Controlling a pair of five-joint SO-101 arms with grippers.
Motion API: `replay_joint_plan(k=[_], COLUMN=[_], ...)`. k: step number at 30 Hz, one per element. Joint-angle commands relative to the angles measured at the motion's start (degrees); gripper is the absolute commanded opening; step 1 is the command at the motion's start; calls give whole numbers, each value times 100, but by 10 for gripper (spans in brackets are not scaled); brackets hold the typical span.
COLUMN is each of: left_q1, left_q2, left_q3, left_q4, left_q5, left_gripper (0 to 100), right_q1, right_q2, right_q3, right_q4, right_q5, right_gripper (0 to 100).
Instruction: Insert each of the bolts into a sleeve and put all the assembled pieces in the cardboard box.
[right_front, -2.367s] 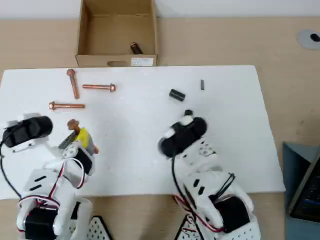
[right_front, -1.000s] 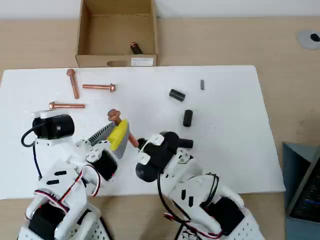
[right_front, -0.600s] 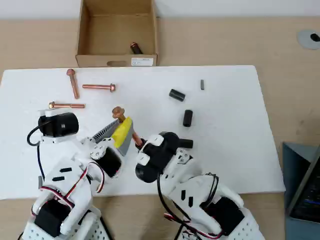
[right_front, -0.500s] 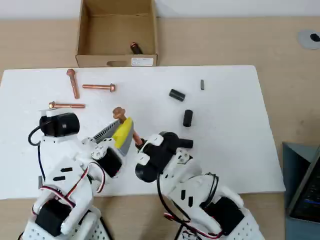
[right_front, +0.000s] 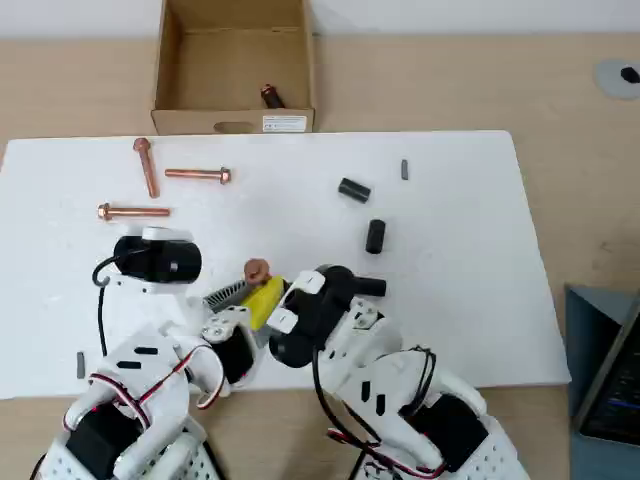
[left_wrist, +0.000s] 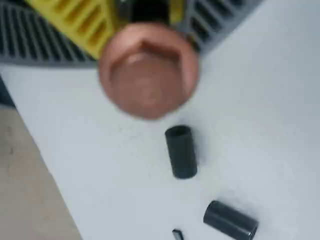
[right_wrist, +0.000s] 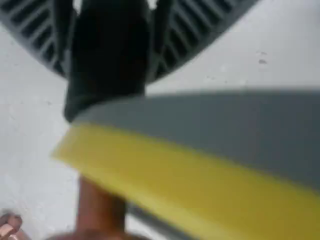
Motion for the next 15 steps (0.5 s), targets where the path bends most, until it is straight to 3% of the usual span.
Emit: replay_joint_plan(k=[1, 6, 12, 15], left_q1=[88, 26, -396, -492], left_q2=[-31, -22, -13, -13], left_q3=[-281, -281, -325, -343], left_q4=[88, 88, 88, 88], left_q5=[-167, -457, -475, -475], left_gripper=[1, 7, 163, 173], right_q1=[-4, -4, 4, 4], right_q2=[-716, -716, -716, -716], right_q3=[-84, -84, -75, -66], right_q4=[-167, -167, -167, -167], right_q5=[-9, -9, -9, -9], right_gripper=[9, 9, 9, 9])
